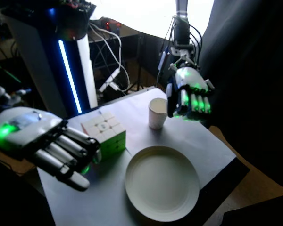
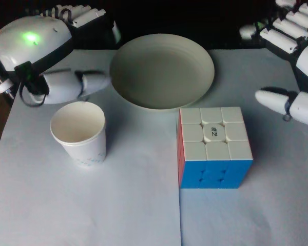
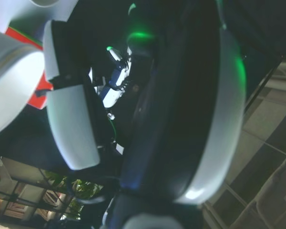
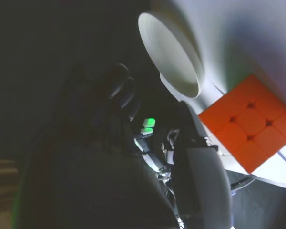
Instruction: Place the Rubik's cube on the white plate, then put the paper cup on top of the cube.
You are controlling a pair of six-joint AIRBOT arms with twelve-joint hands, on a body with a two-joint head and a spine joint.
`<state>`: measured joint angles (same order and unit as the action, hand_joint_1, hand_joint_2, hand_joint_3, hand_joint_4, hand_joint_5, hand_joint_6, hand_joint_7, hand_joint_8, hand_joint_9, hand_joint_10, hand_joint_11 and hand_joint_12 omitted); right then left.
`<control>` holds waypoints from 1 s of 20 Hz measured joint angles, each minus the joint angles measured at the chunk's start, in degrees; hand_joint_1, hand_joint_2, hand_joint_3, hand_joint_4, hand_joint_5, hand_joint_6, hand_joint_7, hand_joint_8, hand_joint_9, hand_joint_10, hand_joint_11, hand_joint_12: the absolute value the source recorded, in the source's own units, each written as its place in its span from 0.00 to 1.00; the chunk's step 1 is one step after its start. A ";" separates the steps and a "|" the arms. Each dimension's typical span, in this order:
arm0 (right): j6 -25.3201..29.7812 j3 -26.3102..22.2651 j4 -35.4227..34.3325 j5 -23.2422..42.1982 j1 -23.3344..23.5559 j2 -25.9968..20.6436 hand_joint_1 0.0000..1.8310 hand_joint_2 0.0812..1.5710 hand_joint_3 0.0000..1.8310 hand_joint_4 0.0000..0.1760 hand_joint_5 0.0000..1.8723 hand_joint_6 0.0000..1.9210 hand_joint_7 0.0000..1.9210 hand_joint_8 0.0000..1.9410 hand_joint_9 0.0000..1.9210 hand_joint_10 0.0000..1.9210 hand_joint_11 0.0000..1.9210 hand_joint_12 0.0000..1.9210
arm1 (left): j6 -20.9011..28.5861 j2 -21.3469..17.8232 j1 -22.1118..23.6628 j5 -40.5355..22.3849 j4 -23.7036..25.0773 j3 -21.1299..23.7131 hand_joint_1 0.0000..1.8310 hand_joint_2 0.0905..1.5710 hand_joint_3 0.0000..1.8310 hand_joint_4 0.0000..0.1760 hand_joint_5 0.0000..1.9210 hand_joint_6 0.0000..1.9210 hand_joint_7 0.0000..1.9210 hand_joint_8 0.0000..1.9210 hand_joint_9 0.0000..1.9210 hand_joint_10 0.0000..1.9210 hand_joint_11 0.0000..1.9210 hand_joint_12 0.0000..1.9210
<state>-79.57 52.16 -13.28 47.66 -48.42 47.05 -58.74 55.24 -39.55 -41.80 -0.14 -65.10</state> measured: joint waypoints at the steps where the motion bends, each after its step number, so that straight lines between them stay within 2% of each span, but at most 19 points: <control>1: 0.00 0.00 -0.02 0.13 0.15 0.15 0.08 0.86 0.00 0.00 0.00 0.00 0.00 0.00 0.00 0.00 0.00 0.00 | 0.00 0.00 0.04 0.02 0.09 0.00 0.07 0.84 0.00 0.58 0.00 0.00 0.00 0.00 0.00 0.00 0.00 0.00; 2: 0.00 0.00 0.28 0.31 0.17 0.15 0.07 0.86 0.00 0.00 0.00 0.00 0.00 0.00 0.00 0.00 0.00 0.00 | -0.02 0.00 0.04 -0.11 0.17 0.00 0.07 0.85 0.00 0.48 0.00 0.00 0.00 0.00 0.00 0.00 0.00 0.00; 3: 0.00 0.00 0.17 0.07 0.33 0.15 0.06 0.85 0.00 0.00 0.00 0.00 0.00 0.00 0.00 0.00 0.00 0.00 | -0.02 0.00 0.04 -0.20 0.04 0.00 0.06 0.85 0.01 0.51 0.00 0.00 0.00 0.00 0.00 0.00 0.00 0.00; 4: 0.00 0.00 0.02 0.07 0.35 0.15 0.06 0.85 0.00 0.00 0.00 0.00 0.00 0.00 0.00 0.00 0.00 0.00 | -0.02 0.00 0.04 -0.17 0.00 0.00 0.08 0.85 0.00 0.64 0.00 0.00 0.00 0.00 0.00 0.00 0.00 0.00; 6: 0.00 0.00 0.02 0.04 0.33 0.15 0.09 0.84 0.00 0.00 0.00 0.00 0.00 0.00 0.00 0.00 0.00 0.00 | -0.02 0.00 0.04 -0.39 0.04 0.00 0.09 0.86 0.00 0.59 0.00 0.00 0.00 0.00 0.00 0.00 0.00 0.00; 7: 0.00 0.00 0.00 0.04 0.33 0.15 0.06 0.84 0.00 0.00 0.00 0.00 0.00 0.00 0.00 0.00 0.00 0.00 | -0.02 0.00 0.04 -0.42 0.04 0.00 0.08 0.85 0.00 0.50 0.00 0.00 0.00 0.00 0.00 0.00 0.00 0.00; 9: 0.00 0.00 0.02 0.04 0.35 0.15 0.06 0.83 0.00 0.00 0.00 0.00 0.00 0.00 0.00 0.00 0.00 0.00 | -0.02 0.00 0.04 -0.42 -0.02 0.00 0.09 0.85 0.00 0.50 0.00 0.00 0.00 0.00 0.00 0.00 0.00 0.00; 10: 0.00 -0.02 0.02 0.04 0.33 0.13 0.10 0.78 0.00 0.23 0.00 0.00 0.00 0.00 0.00 0.00 0.00 0.00 | -0.11 -0.07 0.04 -0.44 -0.28 0.02 0.09 0.85 0.00 0.58 0.00 0.00 0.00 0.00 0.00 0.00 0.00 0.00; 11: 0.00 -1.27 -0.09 0.00 0.33 -0.59 0.16 0.74 0.00 0.10 0.00 0.00 0.00 0.00 0.00 0.00 0.00 0.00 | -1.73 -0.66 0.04 -0.50 -1.25 0.31 0.12 0.84 0.00 0.61 0.00 0.00 0.00 0.00 0.00 0.00 0.00 0.00; 12: 0.00 -1.44 -0.02 0.02 0.33 -0.76 0.16 0.74 0.00 0.10 0.00 0.00 0.00 0.00 0.00 0.00 0.00 0.00 | -1.88 -0.76 0.04 -0.50 -1.36 0.31 0.12 0.84 0.00 0.61 0.00 0.00 0.00 0.00 0.00 0.00 0.00 0.00; 13: 0.44 -2.19 0.57 0.02 0.33 -1.27 0.18 0.73 0.00 0.00 0.00 0.00 0.00 0.00 0.00 0.00 0.00 0.00 | -2.03 -1.11 0.04 -0.57 -1.88 0.42 0.11 0.83 0.00 0.64 0.00 0.00 0.00 0.00 0.00 0.00 0.00 0.00; 14: 3.87 -2.29 3.06 0.11 0.33 -1.62 0.18 0.71 0.00 0.18 0.00 0.00 0.00 0.00 0.00 0.00 0.00 0.00 | -2.16 -1.55 0.04 -0.90 -2.67 0.72 0.09 0.83 0.00 0.67 0.00 0.00 0.00 0.00 0.00 0.00 0.00 0.00; 15: 8.09 -2.23 5.11 0.09 0.33 -1.70 0.17 0.70 0.00 0.27 0.00 0.00 0.00 0.00 0.00 0.00 0.00 0.00 | -2.23 -1.60 0.04 -1.20 -2.91 0.72 0.08 0.83 0.00 0.78 0.00 0.00 0.00 0.00 0.00 0.00 0.00 0.00; 16: 11.39 -2.16 6.84 0.09 0.35 -1.70 0.18 0.68 0.01 0.46 0.00 0.00 0.00 0.00 0.00 0.00 0.00 0.25 | -2.29 -1.60 0.04 -1.27 -2.99 0.72 0.10 0.83 0.00 0.77 0.00 0.00 0.00 0.00 0.00 0.00 0.00 0.00; 17: 13.31 -2.19 8.94 0.09 0.33 -1.68 0.22 0.67 0.01 0.26 0.00 0.00 0.00 0.00 0.00 0.00 0.00 0.45 | -2.45 -1.60 0.04 -1.25 -3.02 0.72 0.10 0.84 0.00 0.63 0.00 0.00 0.00 0.00 0.00 0.00 0.00 0.00; 18: 17.40 -2.19 11.45 0.13 0.33 -1.68 0.23 0.66 0.00 0.36 0.00 0.00 0.00 0.00 0.00 0.00 0.00 0.46 | -2.86 -1.60 0.04 -1.27 -3.19 0.72 0.11 0.84 0.00 0.63 0.00 0.00 0.00 0.00 0.00 0.00 0.00 0.00; 19: 20.37 -2.16 13.20 0.74 -0.11 -1.68 0.24 0.64 0.00 0.24 0.00 0.00 0.00 0.00 0.00 0.00 0.00 0.52 | -2.93 -1.60 0.04 -1.27 -3.56 0.72 0.11 0.84 0.00 0.60 0.00 0.00 0.00 0.00 0.00 0.00 0.00 0.00; 20: 23.45 -2.19 14.93 1.75 -0.79 -1.68 0.23 0.64 0.00 0.10 0.00 0.00 0.00 0.00 0.00 0.00 0.00 0.48 | -3.04 -1.60 0.04 -1.29 -3.72 0.72 0.11 0.84 0.00 0.67 0.00 0.00 0.00 0.00 0.00 0.00 0.00 0.00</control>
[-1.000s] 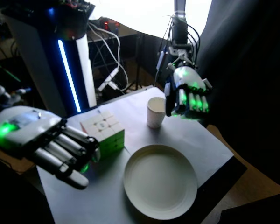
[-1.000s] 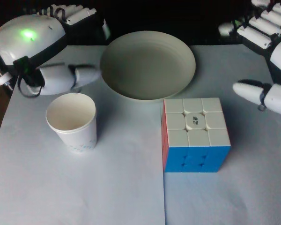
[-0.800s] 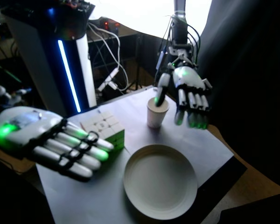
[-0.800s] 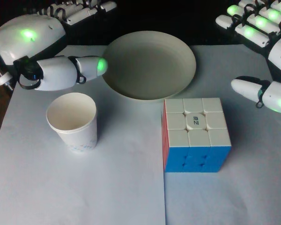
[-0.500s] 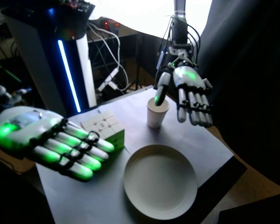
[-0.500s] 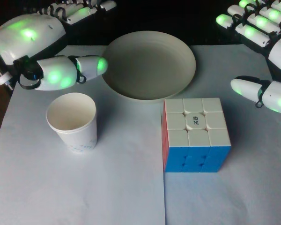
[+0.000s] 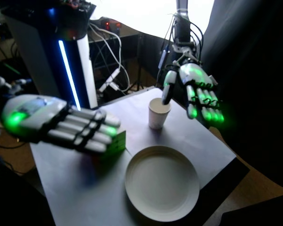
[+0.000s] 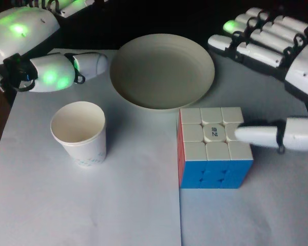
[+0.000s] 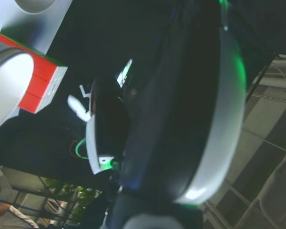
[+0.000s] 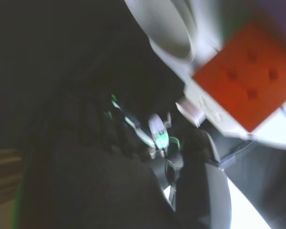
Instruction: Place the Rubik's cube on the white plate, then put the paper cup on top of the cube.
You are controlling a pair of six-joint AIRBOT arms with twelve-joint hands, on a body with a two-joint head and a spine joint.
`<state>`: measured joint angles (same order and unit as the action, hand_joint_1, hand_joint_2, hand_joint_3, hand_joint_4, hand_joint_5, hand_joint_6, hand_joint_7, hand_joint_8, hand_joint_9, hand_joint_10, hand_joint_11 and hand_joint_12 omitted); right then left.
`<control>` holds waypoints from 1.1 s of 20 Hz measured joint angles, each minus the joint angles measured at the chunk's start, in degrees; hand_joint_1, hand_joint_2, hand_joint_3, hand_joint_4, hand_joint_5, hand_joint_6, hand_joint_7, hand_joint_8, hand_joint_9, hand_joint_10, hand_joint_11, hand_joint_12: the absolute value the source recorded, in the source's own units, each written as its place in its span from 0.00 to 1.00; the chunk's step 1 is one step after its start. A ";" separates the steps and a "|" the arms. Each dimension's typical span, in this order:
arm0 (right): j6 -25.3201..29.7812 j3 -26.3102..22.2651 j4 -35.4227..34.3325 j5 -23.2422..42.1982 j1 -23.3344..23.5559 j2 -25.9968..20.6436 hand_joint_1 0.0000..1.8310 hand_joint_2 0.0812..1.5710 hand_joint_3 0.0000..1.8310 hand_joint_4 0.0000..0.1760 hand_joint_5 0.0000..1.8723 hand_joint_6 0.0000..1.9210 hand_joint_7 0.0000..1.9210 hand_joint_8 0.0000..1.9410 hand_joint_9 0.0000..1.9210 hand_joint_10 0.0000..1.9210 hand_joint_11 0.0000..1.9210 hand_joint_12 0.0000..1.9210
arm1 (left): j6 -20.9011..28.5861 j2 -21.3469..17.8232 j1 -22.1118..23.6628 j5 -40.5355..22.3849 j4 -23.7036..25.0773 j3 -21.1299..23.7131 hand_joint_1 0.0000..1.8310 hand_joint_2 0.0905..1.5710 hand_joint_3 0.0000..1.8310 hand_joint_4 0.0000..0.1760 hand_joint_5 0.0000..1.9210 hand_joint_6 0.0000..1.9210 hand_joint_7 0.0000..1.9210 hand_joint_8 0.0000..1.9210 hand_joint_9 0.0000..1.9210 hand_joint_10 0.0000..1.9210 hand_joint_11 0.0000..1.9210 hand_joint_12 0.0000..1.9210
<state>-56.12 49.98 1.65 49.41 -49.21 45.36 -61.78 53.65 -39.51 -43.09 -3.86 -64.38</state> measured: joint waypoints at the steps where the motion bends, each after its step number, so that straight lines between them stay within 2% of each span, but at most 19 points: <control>1: 2.75 0.02 1.49 0.46 -0.63 0.00 0.23 0.61 0.00 0.00 0.00 0.00 0.00 0.00 0.00 0.00 0.00 0.37 | -0.02 0.00 0.00 0.04 -0.31 0.00 0.10 0.84 0.00 0.59 0.00 0.00 0.00 0.00 0.00 0.00 0.00 0.00; 2: 5.40 0.02 3.39 0.85 -1.01 0.26 0.23 0.61 0.00 0.01 0.00 0.00 0.00 0.00 0.00 0.00 0.00 0.26 | -0.02 -0.09 0.00 0.00 -0.50 0.00 0.10 0.84 0.00 0.59 0.00 0.00 0.00 0.00 0.00 0.00 0.00 0.00; 3: 6.10 0.07 4.11 0.94 -1.07 0.74 0.31 0.64 0.00 0.08 0.00 0.00 0.00 0.00 0.00 0.00 0.00 0.03 | -0.07 -0.24 0.00 0.02 -0.44 0.00 0.10 0.83 0.00 0.78 0.00 0.00 0.00 0.00 0.00 0.00 0.00 0.00; 4: 6.49 0.13 4.57 1.44 -1.84 1.73 0.32 0.63 0.00 0.01 0.00 0.00 0.00 0.00 0.00 0.00 0.00 0.00 | -0.22 -0.31 0.00 -0.17 -0.72 0.00 0.11 0.83 0.00 0.78 0.00 0.00 0.00 0.00 0.00 0.00 0.00 0.00; 5: 6.67 0.52 5.40 1.77 -2.58 2.45 0.32 0.62 0.00 0.04 0.00 0.00 0.00 0.00 0.00 0.00 0.00 0.00 | -0.20 -0.31 0.00 -0.42 -0.70 0.00 0.11 0.83 0.00 0.72 0.00 0.00 0.00 0.00 0.00 0.00 0.00 0.00; 6: 7.37 1.40 5.77 1.57 -2.97 3.50 0.33 0.62 0.00 0.00 0.00 0.00 0.00 0.00 0.00 0.00 0.03 0.02 | -0.22 -0.35 0.00 -0.35 -0.72 0.00 0.11 0.83 0.00 0.70 0.00 0.00 0.00 0.00 0.00 0.00 0.00 0.00; 7: 9.75 3.34 5.40 1.11 -3.28 5.62 0.35 0.60 0.01 0.10 0.00 0.00 0.00 0.00 0.00 0.00 0.00 0.37 | -0.22 -0.35 0.00 -0.37 -0.85 0.00 0.11 0.84 0.00 0.70 0.00 0.00 0.00 0.00 0.00 0.00 0.00 0.00; 8: 11.37 5.07 4.63 0.44 -3.32 7.43 0.34 0.60 0.00 0.10 0.00 0.00 0.00 0.00 0.00 0.00 0.00 0.48 | -0.22 -0.35 0.00 -0.42 -0.81 0.00 0.12 0.84 0.00 0.71 0.00 0.00 0.00 0.00 0.00 0.00 0.00 0.00; 9: 11.67 6.05 3.89 -0.22 -3.32 8.83 0.34 0.60 0.00 0.02 0.00 0.00 0.00 0.00 0.00 0.00 0.00 0.51 | -0.22 -0.35 0.00 -0.42 -0.72 0.00 0.11 0.83 0.00 0.71 0.00 0.00 0.00 0.00 0.00 0.00 0.00 0.00; 10: 11.76 6.51 3.69 -0.52 -3.32 9.57 0.35 0.61 0.00 0.00 0.00 0.00 0.00 0.00 0.00 0.00 0.00 0.27 | -0.22 -0.35 0.00 -0.35 -0.81 0.00 0.10 0.84 0.00 0.75 0.00 0.00 0.00 0.00 0.00 0.00 0.00 0.00; 11: 11.67 7.37 3.72 -1.55 -3.19 10.97 0.38 0.62 0.00 0.18 0.00 0.00 0.00 0.00 0.00 0.00 0.00 0.01 | -0.26 -0.35 0.35 0.07 -0.83 0.00 0.10 0.83 0.00 0.87 0.00 0.00 0.00 0.00 0.00 0.00 0.00 0.00; 12: 11.74 7.93 3.72 -2.75 -3.04 11.93 0.38 0.62 0.00 0.20 0.00 0.00 0.00 0.00 0.00 0.00 0.00 0.00 | -0.31 -0.35 0.39 -0.20 -0.83 0.00 0.11 0.83 0.00 0.80 0.00 0.00 0.00 0.00 0.00 0.00 0.00 0.00; 13: 11.85 8.74 3.80 -4.52 -2.45 13.05 0.38 0.62 0.00 0.12 0.00 0.00 0.00 0.00 0.00 0.00 0.00 0.00 | -0.31 -0.35 0.55 -0.33 -0.85 0.00 0.11 0.84 0.00 0.70 0.00 0.00 0.00 0.00 0.00 0.00 0.00 0.00; 14: 11.87 9.55 3.89 -5.81 -2.01 14.08 0.37 0.62 0.00 0.20 0.00 0.00 0.00 0.00 0.00 0.00 0.00 0.00 | -0.39 -0.35 0.55 -0.44 -0.94 0.00 0.11 0.84 0.00 0.63 0.00 0.00 0.00 0.00 0.00 0.00 0.00 0.00; 17: 11.89 10.67 3.32 -6.40 -1.36 15.50 0.37 0.63 0.00 0.14 0.00 0.00 0.00 0.00 0.00 0.00 0.03 0.01 | -0.42 -0.35 0.55 -0.37 -0.87 0.00 0.10 0.84 0.00 0.68 0.00 0.00 0.00 0.00 0.00 0.00 0.00 0.00; 18: 11.89 10.80 3.23 -6.38 -1.36 15.69 0.38 0.65 0.00 0.11 0.00 0.00 0.00 0.00 0.01 0.00 0.00 0.21 | -0.42 -0.35 0.55 -0.37 -1.09 0.00 0.10 0.84 0.00 0.65 0.00 0.00 0.00 0.00 0.00 0.00 0.00 0.00; 19: 11.89 10.80 3.08 -6.36 -1.36 15.72 0.40 0.67 0.00 0.00 0.02 0.00 0.07 0.00 0.04 0.20 0.00 0.59 | -0.42 -0.35 0.55 -0.39 -1.09 0.00 0.10 0.84 0.00 0.67 0.00 0.00 0.00 0.00 0.00 0.00 0.00 0.00; 20: 11.85 10.78 3.06 -6.29 -1.36 15.72 0.40 0.70 0.00 0.00 0.05 0.01 0.13 0.01 0.01 0.52 0.00 0.80 | -0.44 -0.35 0.55 -0.39 -1.05 0.00 0.10 0.84 0.00 0.63 0.00 0.00 0.00 0.00 0.00 0.00 0.00 0.00; 22: 11.80 10.80 2.91 -5.73 -1.18 15.72 0.41 0.71 0.00 0.00 0.04 0.47 0.11 0.51 0.14 0.76 0.10 0.95 | -0.44 -0.35 0.55 -0.37 -1.09 0.00 0.10 0.84 0.00 0.70 0.00 0.00 0.00 0.00 0.00 0.00 0.00 0.00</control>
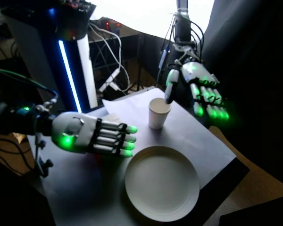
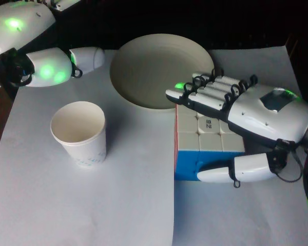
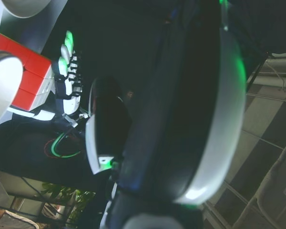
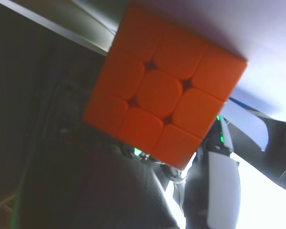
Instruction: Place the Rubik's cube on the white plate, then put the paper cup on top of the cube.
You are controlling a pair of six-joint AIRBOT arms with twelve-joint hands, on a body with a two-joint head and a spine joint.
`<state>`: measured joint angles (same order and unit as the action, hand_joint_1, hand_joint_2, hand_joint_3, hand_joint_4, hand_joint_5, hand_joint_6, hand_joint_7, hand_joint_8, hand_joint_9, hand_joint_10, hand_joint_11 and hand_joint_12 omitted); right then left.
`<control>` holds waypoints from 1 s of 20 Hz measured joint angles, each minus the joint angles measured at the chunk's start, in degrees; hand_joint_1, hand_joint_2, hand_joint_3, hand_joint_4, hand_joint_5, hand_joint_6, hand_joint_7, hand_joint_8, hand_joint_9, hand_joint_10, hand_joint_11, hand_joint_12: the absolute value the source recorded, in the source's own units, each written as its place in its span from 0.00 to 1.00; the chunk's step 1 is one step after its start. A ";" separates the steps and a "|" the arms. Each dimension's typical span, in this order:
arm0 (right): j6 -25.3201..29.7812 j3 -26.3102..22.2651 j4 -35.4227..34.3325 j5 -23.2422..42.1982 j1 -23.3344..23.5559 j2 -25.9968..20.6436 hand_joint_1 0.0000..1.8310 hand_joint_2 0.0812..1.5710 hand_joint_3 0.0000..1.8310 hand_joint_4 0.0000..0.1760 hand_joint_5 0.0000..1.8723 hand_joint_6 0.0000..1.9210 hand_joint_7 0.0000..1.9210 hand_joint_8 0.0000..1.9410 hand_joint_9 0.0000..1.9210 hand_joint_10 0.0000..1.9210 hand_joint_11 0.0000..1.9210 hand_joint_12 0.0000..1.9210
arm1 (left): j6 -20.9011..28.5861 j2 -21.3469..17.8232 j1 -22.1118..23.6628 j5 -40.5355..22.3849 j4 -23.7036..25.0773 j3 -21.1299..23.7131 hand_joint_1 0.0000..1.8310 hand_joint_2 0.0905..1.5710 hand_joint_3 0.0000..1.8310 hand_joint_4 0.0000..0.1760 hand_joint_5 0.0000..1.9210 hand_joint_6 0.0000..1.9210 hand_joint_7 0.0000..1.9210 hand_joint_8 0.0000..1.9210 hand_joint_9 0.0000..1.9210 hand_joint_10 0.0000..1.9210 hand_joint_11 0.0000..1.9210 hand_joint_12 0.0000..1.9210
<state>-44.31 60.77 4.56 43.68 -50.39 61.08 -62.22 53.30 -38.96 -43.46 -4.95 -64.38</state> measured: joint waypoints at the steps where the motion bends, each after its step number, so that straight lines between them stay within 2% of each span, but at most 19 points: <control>1: 0.00 -0.02 -0.22 0.24 0.02 -0.07 0.42 0.72 0.00 0.00 0.03 0.67 0.13 0.71 0.22 0.89 0.22 1.00 | 0.02 0.00 -0.02 0.00 -0.02 0.00 0.10 0.84 0.00 0.71 0.00 0.00 0.00 0.00 0.00 0.00 0.00 0.00; 2: 0.63 -0.02 -0.50 0.35 0.02 -0.04 0.47 0.72 0.00 0.00 0.03 0.73 0.14 0.78 0.23 0.96 0.27 1.00 | 0.00 0.00 0.00 0.02 -0.04 -0.02 0.11 0.84 0.00 0.76 0.00 0.00 0.00 0.00 0.00 0.00 0.00 0.00; 3: 0.66 -0.04 -0.52 0.61 0.02 -0.07 0.47 0.72 0.00 0.00 0.02 0.74 0.14 0.80 0.25 0.99 0.29 1.00 | 0.02 0.00 -0.02 0.07 -0.24 0.00 0.13 0.84 0.00 0.74 0.00 0.00 0.00 0.00 0.00 0.00 0.00 0.00; 4: 0.63 -0.28 -0.68 0.83 0.02 -0.17 0.47 0.72 0.00 0.00 0.02 0.75 0.16 0.85 0.24 1.00 0.25 1.00 | 0.00 0.00 -0.02 0.02 -0.24 0.00 0.14 0.84 0.00 0.78 0.00 0.00 0.00 0.00 0.00 0.00 0.00 0.00; 5: 0.59 -0.46 -0.81 0.96 0.02 -0.17 0.49 0.72 0.00 0.00 0.04 0.76 0.16 0.84 0.27 1.00 0.28 1.00 | 0.00 0.00 -0.02 0.00 -0.24 0.00 0.14 0.84 0.00 0.72 0.00 0.00 0.00 0.00 0.00 0.00 0.00 0.00; 6: 0.39 -0.74 -1.07 1.09 0.00 -0.17 0.52 0.71 0.00 0.00 0.07 0.76 0.17 0.87 0.34 1.00 0.39 1.00 | 0.00 0.00 0.00 0.04 -0.24 0.00 0.13 0.84 0.00 0.72 0.00 0.00 0.00 0.00 0.00 0.00 0.00 0.00; 7: 0.09 -1.16 -1.16 1.29 0.00 -0.22 0.53 0.71 0.00 0.00 0.06 0.76 0.21 0.96 0.41 1.00 0.46 1.00 | -0.02 0.00 -0.02 0.07 -0.22 0.00 0.11 0.84 0.00 0.83 0.00 0.00 0.00 0.00 0.00 0.00 0.00 0.00; 8: 0.04 -1.40 -1.14 1.42 0.00 -0.24 0.54 0.71 0.00 0.00 0.07 0.76 0.25 0.98 0.44 1.00 0.49 1.00 | -0.02 0.00 0.00 0.07 -0.22 0.00 0.11 0.84 0.00 0.87 0.00 0.00 0.00 0.00 0.00 0.00 0.00 0.00; 9: -0.13 -1.99 -0.83 1.84 0.00 -0.28 0.57 0.71 0.00 0.00 0.08 0.78 0.31 1.00 0.46 1.00 0.47 1.00 | -0.02 0.00 -0.02 0.09 -0.28 -0.02 0.14 0.84 0.00 0.84 0.00 0.00 0.00 0.00 0.00 0.00 0.00 0.00; 10: -0.15 -2.45 -0.61 2.32 -0.02 -0.33 0.58 0.71 0.00 0.00 0.09 0.79 0.26 0.98 0.44 1.00 0.47 1.00 | -0.02 0.00 -0.02 0.09 -0.28 0.00 0.15 0.84 0.00 0.77 0.00 0.00 0.00 0.00 0.00 0.00 0.00 0.00; 11: -0.15 -2.91 -0.24 2.78 -0.07 -0.66 0.59 0.70 0.00 0.00 0.10 0.78 0.22 0.94 0.44 1.00 0.49 1.00 | -0.04 0.00 -0.02 0.07 -0.26 0.00 0.16 0.84 0.00 0.63 0.01 0.00 0.00 0.00 0.00 0.00 0.00 0.00; 12: -0.26 -3.58 0.59 3.56 -0.07 -1.51 0.60 0.71 0.00 0.00 0.10 0.77 0.25 0.94 0.43 1.00 0.46 1.00 | -0.17 0.00 -0.02 0.11 -0.46 0.00 0.13 0.84 0.00 0.74 0.00 0.00 0.00 0.00 0.00 0.00 0.00 0.00; 13: -0.24 -3.67 0.59 3.85 -0.20 -1.77 0.60 0.72 0.00 0.00 0.09 0.77 0.24 0.93 0.39 1.00 0.40 1.00 | -0.17 0.00 -0.02 0.13 -0.50 0.00 0.13 0.85 0.00 0.76 0.00 0.00 0.00 0.00 0.00 0.00 0.00 0.00; 14: -0.31 -3.91 0.55 4.98 -0.24 -2.51 0.57 0.73 0.00 0.00 0.07 0.78 0.24 0.96 0.37 1.00 0.35 1.00 | -0.20 0.00 -0.02 0.17 -0.59 -0.02 0.15 0.84 0.00 0.84 0.00 0.00 0.00 0.00 0.00 0.00 0.00 0.00; 15: -0.31 -3.91 0.57 5.40 0.15 -3.04 0.56 0.72 0.00 0.00 0.07 0.80 0.25 0.98 0.37 1.00 0.36 1.00 | -0.17 0.00 -0.02 0.22 -0.61 -0.02 0.16 0.84 0.00 0.73 0.00 0.00 0.00 0.00 0.00 0.00 0.00 0.00; 16: -0.37 -3.89 0.61 5.33 1.29 -3.50 0.57 0.71 0.00 0.00 0.06 0.85 0.19 0.93 0.35 1.00 0.39 1.00 | -0.20 0.00 -0.02 0.22 -0.63 -0.02 0.16 0.84 0.00 0.76 0.00 0.00 0.00 0.00 0.00 0.00 0.00 0.00; 17: -0.42 -3.76 0.61 6.08 2.73 -3.89 0.56 0.71 0.00 0.00 0.05 0.86 0.17 0.87 0.34 1.00 0.39 1.00 | -0.20 0.02 -0.02 0.33 -0.59 0.00 0.15 0.84 0.00 0.63 0.01 0.00 0.00 0.00 0.00 0.00 0.00 0.00; 18: -0.42 -3.48 1.01 6.69 4.02 -4.07 0.61 0.72 0.00 0.00 0.05 0.78 0.16 0.87 0.34 1.00 0.38 1.00 | -0.20 0.04 -0.02 0.31 -0.48 0.00 0.14 0.84 0.00 0.69 0.00 0.00 0.00 0.00 0.00 0.00 0.00 0.00; 20: -0.39 -2.19 1.36 7.78 6.64 -4.02 0.63 0.71 0.00 0.00 0.06 0.77 0.15 0.84 0.29 1.00 0.35 1.00 | -0.22 0.04 -0.02 0.44 -0.63 -0.02 0.17 0.84 0.00 0.70 0.01 0.00 0.00 0.00 0.00 0.00 0.00 0.00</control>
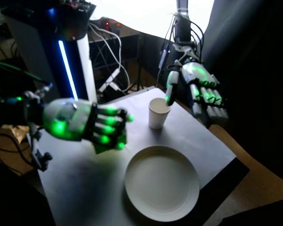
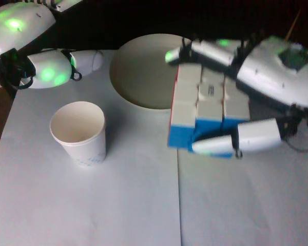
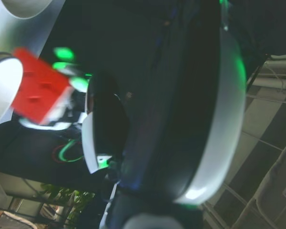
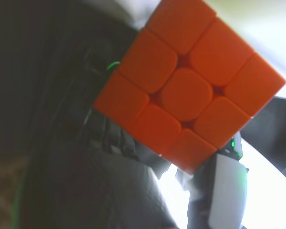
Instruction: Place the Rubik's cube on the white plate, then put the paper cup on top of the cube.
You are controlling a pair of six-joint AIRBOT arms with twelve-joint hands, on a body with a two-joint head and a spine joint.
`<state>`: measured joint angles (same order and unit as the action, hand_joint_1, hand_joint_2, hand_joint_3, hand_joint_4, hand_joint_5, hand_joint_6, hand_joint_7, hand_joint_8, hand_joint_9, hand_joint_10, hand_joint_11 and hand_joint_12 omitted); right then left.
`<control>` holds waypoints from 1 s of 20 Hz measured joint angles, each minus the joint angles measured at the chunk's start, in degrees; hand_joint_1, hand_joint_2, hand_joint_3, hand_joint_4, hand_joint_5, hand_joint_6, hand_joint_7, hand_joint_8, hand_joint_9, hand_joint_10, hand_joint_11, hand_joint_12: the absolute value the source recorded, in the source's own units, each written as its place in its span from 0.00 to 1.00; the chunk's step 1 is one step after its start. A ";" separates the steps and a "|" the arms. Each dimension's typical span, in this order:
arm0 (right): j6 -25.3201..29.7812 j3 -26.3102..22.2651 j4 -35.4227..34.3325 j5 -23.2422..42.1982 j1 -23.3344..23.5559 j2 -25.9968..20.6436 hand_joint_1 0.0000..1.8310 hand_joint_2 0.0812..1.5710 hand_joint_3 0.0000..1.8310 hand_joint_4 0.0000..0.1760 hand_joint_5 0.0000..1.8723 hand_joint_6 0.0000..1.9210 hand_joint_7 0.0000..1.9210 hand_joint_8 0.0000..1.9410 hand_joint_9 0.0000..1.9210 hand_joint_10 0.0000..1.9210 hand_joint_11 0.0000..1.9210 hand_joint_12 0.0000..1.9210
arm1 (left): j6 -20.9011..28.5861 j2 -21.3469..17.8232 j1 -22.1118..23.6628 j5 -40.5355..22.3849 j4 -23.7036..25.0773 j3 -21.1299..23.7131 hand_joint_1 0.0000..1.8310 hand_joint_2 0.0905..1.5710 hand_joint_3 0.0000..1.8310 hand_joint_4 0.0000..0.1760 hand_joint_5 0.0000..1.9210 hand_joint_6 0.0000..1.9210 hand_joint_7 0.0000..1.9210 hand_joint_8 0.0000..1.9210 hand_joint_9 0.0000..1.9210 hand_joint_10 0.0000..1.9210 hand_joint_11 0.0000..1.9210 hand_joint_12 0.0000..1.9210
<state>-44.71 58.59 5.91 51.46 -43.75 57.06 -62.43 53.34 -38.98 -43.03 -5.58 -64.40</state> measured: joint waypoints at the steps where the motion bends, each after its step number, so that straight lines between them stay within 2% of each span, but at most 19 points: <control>1: 0.02 0.90 0.26 -0.07 1.11 0.26 0.62 0.71 0.00 0.00 0.08 0.77 0.16 0.82 0.29 1.00 0.38 1.00 | 0.00 0.00 0.00 0.00 -0.09 0.00 0.17 0.84 0.00 0.64 0.01 0.00 0.00 0.00 0.00 0.00 0.00 0.00; 3: 0.00 3.21 -0.22 -0.96 3.72 1.73 0.57 0.71 0.00 0.00 0.07 0.75 0.14 0.81 0.29 1.00 0.39 1.00 | 0.00 0.00 0.00 0.02 -0.26 0.00 0.13 0.84 0.00 0.70 0.00 0.00 0.00 0.00 0.00 0.00 0.00 0.00; 4: 0.02 4.72 -0.39 -2.25 5.44 2.54 0.55 0.71 0.00 0.00 0.07 0.74 0.13 0.71 0.20 0.95 0.27 1.00 | 0.00 0.02 0.00 0.00 -0.17 0.00 0.12 0.85 0.00 0.70 0.00 0.00 0.00 0.00 0.00 0.00 0.00 0.00; 5: 0.04 6.19 -0.46 -3.37 6.78 3.41 0.56 0.71 0.00 0.00 0.07 0.74 0.14 0.70 0.20 0.94 0.26 1.00 | 0.00 0.02 0.00 0.02 0.07 0.00 0.12 0.85 0.00 0.68 0.00 0.00 0.00 0.00 0.00 0.00 0.00 0.00; 6: 0.02 8.31 -1.33 -4.55 8.00 4.74 0.58 0.72 0.00 0.00 0.06 0.74 0.13 0.72 0.22 0.95 0.30 1.00 | 0.00 0.02 0.00 0.13 0.00 0.00 0.12 0.85 0.00 0.70 0.00 0.00 0.00 0.00 0.00 0.00 0.00 0.00; 8: -0.02 11.30 -2.75 -7.87 9.84 6.43 0.57 0.72 0.00 0.00 0.06 0.72 0.12 0.78 0.23 0.98 0.33 1.00 | 0.00 0.00 -0.02 0.17 -0.09 -0.02 0.10 0.85 0.00 0.62 0.00 0.00 0.00 0.00 0.00 0.00 0.00 0.00; 9: -0.04 13.31 -3.48 -10.12 10.91 8.02 0.57 0.73 0.00 0.00 0.07 0.70 0.12 0.79 0.24 0.99 0.33 1.00 | 0.00 0.00 -0.24 0.20 -0.15 -0.11 0.11 0.86 0.00 0.63 0.00 0.00 0.00 0.00 0.00 0.00 0.00 0.00; 10: -0.04 14.73 -3.67 -11.67 11.45 9.29 0.56 0.74 0.00 0.00 0.07 0.70 0.13 0.77 0.24 0.99 0.32 1.00 | 0.00 0.00 -0.37 0.37 -0.17 -0.11 0.11 0.86 0.00 0.60 0.00 0.00 0.00 0.00 0.00 0.00 0.00 0.00; 11: -0.02 15.89 -3.78 -13.35 12.09 10.40 0.59 0.73 0.00 0.00 0.07 0.70 0.14 0.75 0.25 0.94 0.33 1.00 | -0.02 0.00 -0.42 0.44 0.07 -0.11 0.12 0.86 0.00 0.61 0.01 0.00 0.00 0.00 0.00 0.00 0.00 0.00; 13: -0.02 18.23 -4.09 -15.56 12.83 12.66 0.59 0.73 0.00 0.00 0.06 0.70 0.14 0.77 0.26 0.95 0.35 1.00 | 0.00 0.00 -0.66 0.39 0.00 -0.11 0.13 0.86 0.00 0.63 0.00 0.00 0.00 0.00 0.00 0.00 0.00 0.00; 14: -0.04 20.09 -4.81 -17.18 13.20 14.40 0.57 0.74 0.00 0.00 0.05 0.69 0.14 0.77 0.25 0.94 0.33 1.00 | -0.02 0.00 -0.66 0.37 0.00 -0.11 0.15 0.85 0.00 0.56 0.01 0.00 0.00 0.00 0.00 0.00 0.00 0.00; 15: -0.04 21.18 -5.60 -18.03 13.38 15.50 0.56 0.74 0.00 0.00 0.06 0.67 0.14 0.75 0.25 0.93 0.32 1.00 | -0.02 0.00 -0.66 0.35 -0.09 -0.13 0.16 0.85 0.00 0.57 0.01 0.00 0.00 0.00 0.00 0.00 0.00 0.00; 16: -0.07 22.56 -6.73 -19.30 13.51 16.76 0.56 0.74 0.00 0.00 0.06 0.66 0.15 0.71 0.21 0.90 0.27 1.00 | -0.02 0.00 -0.83 0.31 -0.15 -0.24 0.17 0.85 0.00 0.48 0.02 0.01 0.00 0.00 0.00 0.00 0.00 0.00; 17: -0.02 23.54 -7.32 -20.44 13.55 17.62 0.58 0.74 0.00 0.00 0.08 0.66 0.16 0.72 0.23 0.93 0.30 1.00 | -0.04 0.00 -0.96 0.17 -0.24 -0.24 0.19 0.85 0.00 0.53 0.02 0.00 0.00 0.00 0.00 0.00 0.00 0.00; 19: -0.02 26.93 -9.77 -23.80 13.55 20.06 0.57 0.75 0.00 0.00 0.07 0.62 0.13 0.66 0.18 0.89 0.24 1.00 | -0.07 0.00 -1.38 0.42 -0.11 -0.24 0.23 0.84 0.00 0.54 0.03 0.01 0.00 0.00 0.00 0.00 0.00 0.00; 20: -0.07 27.91 -10.62 -25.46 13.55 20.46 0.54 0.76 0.00 0.00 0.07 0.57 0.13 0.61 0.18 0.91 0.25 1.00 | -0.04 0.00 -1.38 0.39 0.00 -0.22 0.19 0.84 0.00 0.53 0.03 0.00 0.00 0.00 0.00 0.00 0.00 0.00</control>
<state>-44.77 86.50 -4.71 26.00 -30.20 77.52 -62.48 53.34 -40.36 -42.63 -5.58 -64.62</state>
